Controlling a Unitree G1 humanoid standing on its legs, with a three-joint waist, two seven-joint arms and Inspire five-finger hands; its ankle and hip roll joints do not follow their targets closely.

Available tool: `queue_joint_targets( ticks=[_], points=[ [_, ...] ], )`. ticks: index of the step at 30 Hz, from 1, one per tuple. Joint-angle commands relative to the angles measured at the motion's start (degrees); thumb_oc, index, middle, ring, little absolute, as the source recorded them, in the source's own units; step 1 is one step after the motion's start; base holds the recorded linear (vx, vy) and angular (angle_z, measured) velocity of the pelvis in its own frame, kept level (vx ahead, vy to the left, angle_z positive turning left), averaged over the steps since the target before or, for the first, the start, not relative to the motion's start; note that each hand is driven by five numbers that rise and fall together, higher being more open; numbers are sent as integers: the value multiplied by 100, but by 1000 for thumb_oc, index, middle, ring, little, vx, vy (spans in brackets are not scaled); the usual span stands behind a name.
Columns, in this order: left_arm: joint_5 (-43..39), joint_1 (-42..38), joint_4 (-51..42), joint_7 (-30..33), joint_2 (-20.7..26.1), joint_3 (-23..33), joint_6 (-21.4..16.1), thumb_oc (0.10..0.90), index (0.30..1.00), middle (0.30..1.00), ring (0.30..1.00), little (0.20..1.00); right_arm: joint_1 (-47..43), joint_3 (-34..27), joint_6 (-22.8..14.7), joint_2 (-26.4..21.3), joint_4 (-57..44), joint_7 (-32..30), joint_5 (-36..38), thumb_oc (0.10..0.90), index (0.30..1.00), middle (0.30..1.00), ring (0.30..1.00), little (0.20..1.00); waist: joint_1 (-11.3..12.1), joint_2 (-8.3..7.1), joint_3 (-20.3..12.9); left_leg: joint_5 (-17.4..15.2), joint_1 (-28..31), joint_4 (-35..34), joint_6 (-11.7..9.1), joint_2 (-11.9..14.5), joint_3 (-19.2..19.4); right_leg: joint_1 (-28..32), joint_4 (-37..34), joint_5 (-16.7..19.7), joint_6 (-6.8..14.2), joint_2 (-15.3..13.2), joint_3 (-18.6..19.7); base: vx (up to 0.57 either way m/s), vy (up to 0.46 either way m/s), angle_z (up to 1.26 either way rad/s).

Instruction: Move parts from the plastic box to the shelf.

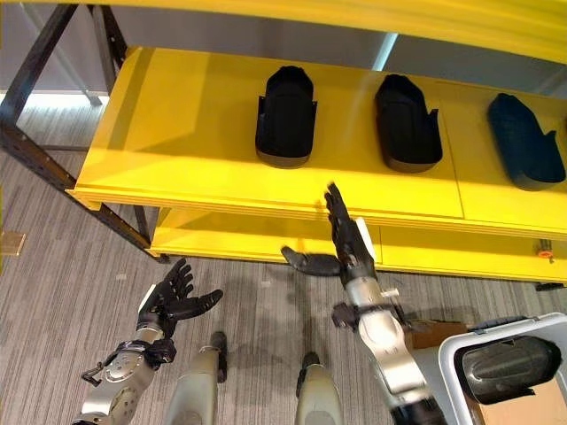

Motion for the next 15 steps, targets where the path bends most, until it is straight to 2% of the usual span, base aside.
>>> queue_joint_targets(
  ticks=[1, 3, 7, 11, 14, 15],
  points=[
    [398, 22, -199, -218, 77, 232, -572, 900, 1000, 1000, 1000, 1000, -125, -397, -787, -135, -823, 428, 436, 900, 1000, 1000, 1000, 1000, -148, 35, -977, 610, 310, -1002, -226, 646, -88, 505, -923, 457, 19, 5, -5, 59, 7, -33],
    [409, 209, -267, -274, 1, 363, -647, 900, 1000, 1000, 1000, 1000, 350, -586, -803, -79, -837, 583, 539, 900, 1000, 1000, 1000, 1000, -261, 52, -1182, 826, 705, -1598, -275, 712, 119, 698, -1322, 601, 79, 31, 47, 106, 9, -31],
    [388, 279, -278, -298, -85, 378, -678, 900, 1000, 1000, 1000, 1000, 691, -750, -774, 45, -660, 628, 724, 900, 1000, 1000, 1000, 1000, -370, 94, -1370, 1096, 1002, -2159, -365, 764, 270, 893, -1657, 723, 106, 72, 56, 66, -11, -18],
    [386, 456, -306, -274, -212, 496, -719, 900, 1000, 1000, 1000, 1000, 758, -743, -753, 61, -501, 584, 564, 900, 1000, 1000, 1000, 1000, -427, 138, -1519, 1138, 1268, -2420, -318, 794, 381, 922, -1936, 851, 76, 148, 378, 32, -17, -11],
    [381, 515, -376, -231, -276, 608, -776, 900, 1000, 1000, 1000, 1000, 566, -601, -748, 31, -376, 549, 498, 900, 1000, 1000, 1000, 1000, -374, 128, -1539, 1045, 1325, -2415, -302, 681, 71, 882, -2093, 950, 53, 186, 632, 6, -10, -45],
    [368, 488, -393, -198, -291, 615, -789, 900, 1000, 1000, 1000, 1000, 477, -525, -746, 68, -281, 541, 600, 900, 1000, 1000, 1000, 1000, -333, 105, -1528, 1001, 1318, -2377, -310, 606, -143, 892, -2138, 990, 57, 183, 684, 4, 5, -47]
  ],
)
